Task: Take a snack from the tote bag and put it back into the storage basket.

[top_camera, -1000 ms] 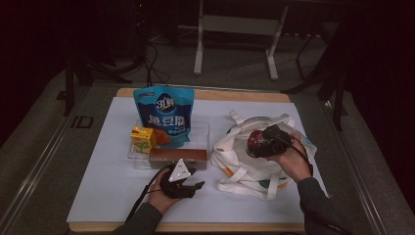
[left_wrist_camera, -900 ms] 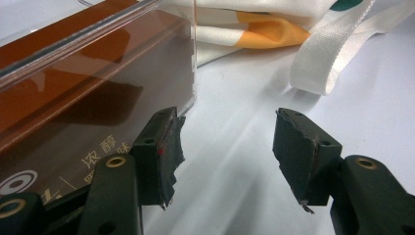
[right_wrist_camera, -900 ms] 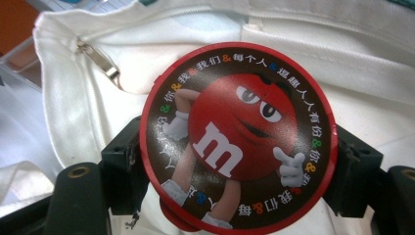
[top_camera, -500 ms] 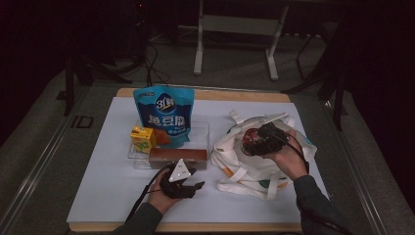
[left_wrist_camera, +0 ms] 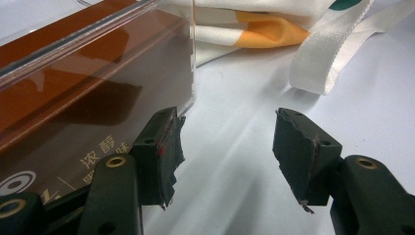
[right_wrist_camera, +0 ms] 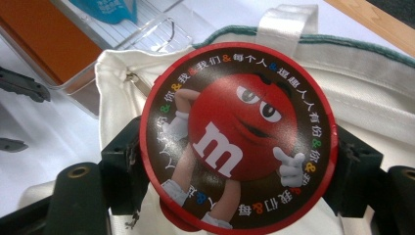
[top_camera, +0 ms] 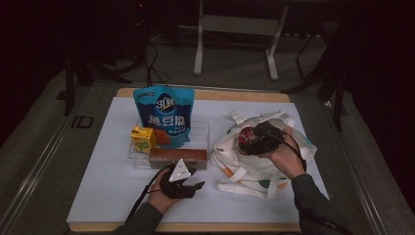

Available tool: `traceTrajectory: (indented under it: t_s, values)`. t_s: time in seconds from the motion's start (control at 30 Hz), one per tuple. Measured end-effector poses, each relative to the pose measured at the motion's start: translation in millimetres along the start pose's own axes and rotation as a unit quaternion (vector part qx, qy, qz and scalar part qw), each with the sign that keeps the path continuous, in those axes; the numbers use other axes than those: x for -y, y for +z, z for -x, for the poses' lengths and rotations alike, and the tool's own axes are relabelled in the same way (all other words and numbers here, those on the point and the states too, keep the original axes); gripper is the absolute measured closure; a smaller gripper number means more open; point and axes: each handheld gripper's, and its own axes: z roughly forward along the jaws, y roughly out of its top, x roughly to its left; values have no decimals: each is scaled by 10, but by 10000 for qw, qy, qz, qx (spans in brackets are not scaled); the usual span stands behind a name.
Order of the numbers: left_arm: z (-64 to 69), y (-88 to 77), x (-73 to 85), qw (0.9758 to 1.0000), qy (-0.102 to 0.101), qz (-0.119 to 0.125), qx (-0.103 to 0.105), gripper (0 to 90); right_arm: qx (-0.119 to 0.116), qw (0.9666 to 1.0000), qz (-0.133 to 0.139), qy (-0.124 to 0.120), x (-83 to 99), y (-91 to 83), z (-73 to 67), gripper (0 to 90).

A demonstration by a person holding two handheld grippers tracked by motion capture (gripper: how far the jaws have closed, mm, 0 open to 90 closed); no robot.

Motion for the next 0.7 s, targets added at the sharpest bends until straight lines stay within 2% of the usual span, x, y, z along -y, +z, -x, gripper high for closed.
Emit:
traceTrajectory:
  t_s: [0.7]
  values:
    - [0, 0, 0, 10000, 0, 6, 7, 434, -198, 9993, 80, -316, -213, -22, -221, 255]
